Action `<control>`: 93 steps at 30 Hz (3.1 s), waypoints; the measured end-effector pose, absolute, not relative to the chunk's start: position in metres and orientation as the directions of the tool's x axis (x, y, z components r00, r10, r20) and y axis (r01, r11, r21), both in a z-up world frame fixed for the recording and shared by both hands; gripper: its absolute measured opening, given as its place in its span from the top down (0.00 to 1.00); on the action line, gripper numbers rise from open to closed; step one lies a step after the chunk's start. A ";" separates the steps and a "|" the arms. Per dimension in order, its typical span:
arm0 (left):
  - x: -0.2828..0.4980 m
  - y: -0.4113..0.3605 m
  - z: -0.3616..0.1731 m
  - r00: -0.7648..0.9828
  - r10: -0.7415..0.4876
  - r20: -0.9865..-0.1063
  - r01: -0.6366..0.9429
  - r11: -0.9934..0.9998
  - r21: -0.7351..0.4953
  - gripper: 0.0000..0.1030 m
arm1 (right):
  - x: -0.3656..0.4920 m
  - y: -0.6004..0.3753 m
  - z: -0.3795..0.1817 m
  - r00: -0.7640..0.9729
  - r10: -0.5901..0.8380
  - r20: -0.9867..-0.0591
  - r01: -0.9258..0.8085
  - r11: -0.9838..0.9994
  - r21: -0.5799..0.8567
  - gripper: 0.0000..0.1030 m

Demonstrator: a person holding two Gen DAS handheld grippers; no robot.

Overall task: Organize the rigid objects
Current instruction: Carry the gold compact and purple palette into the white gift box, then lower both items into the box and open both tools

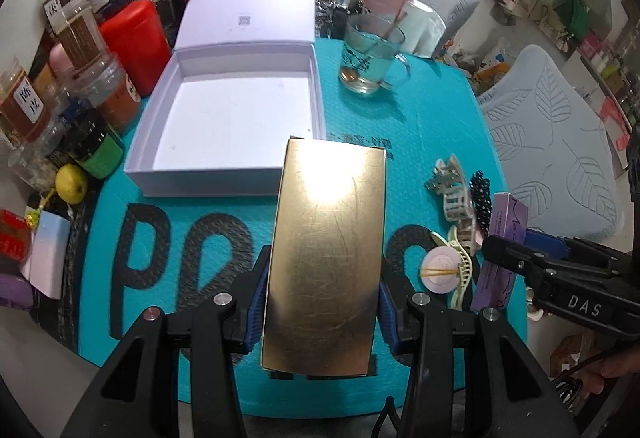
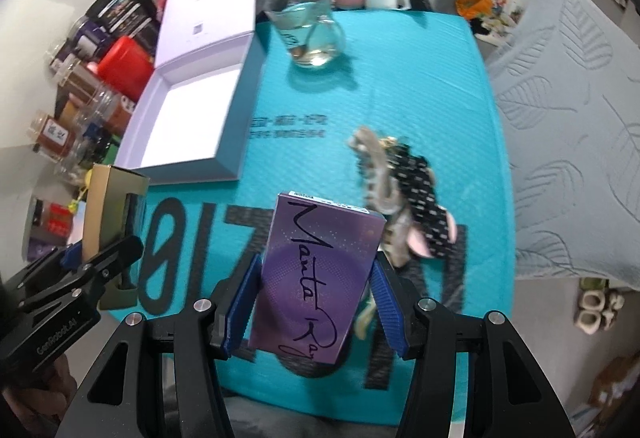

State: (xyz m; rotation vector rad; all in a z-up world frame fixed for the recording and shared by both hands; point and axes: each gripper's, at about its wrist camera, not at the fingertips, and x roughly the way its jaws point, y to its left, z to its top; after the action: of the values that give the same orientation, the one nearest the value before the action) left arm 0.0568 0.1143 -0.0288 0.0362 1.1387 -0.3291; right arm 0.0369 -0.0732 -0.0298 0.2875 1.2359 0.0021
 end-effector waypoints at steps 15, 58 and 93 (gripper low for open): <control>0.104 0.164 -0.023 0.366 -0.272 -0.890 0.315 0.936 -0.157 0.56 | 0.081 -0.009 -0.024 0.356 0.166 -0.920 0.118 0.968 0.221 0.47; 0.288 0.200 -0.073 0.308 -0.304 -0.901 0.425 0.892 -0.156 0.56 | 0.250 0.054 -0.058 0.364 0.104 -0.926 0.142 0.976 0.165 0.47; 0.332 0.184 -0.101 0.360 -0.202 -0.911 0.404 0.914 -0.043 0.56 | 0.296 0.043 -0.089 0.369 0.098 -0.924 0.110 0.983 0.148 0.37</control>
State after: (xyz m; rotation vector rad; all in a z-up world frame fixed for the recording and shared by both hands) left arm 0.3315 0.1840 -0.1014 0.2017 1.1387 -0.3941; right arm 0.2959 0.0435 -0.0893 0.1970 1.1950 -0.0071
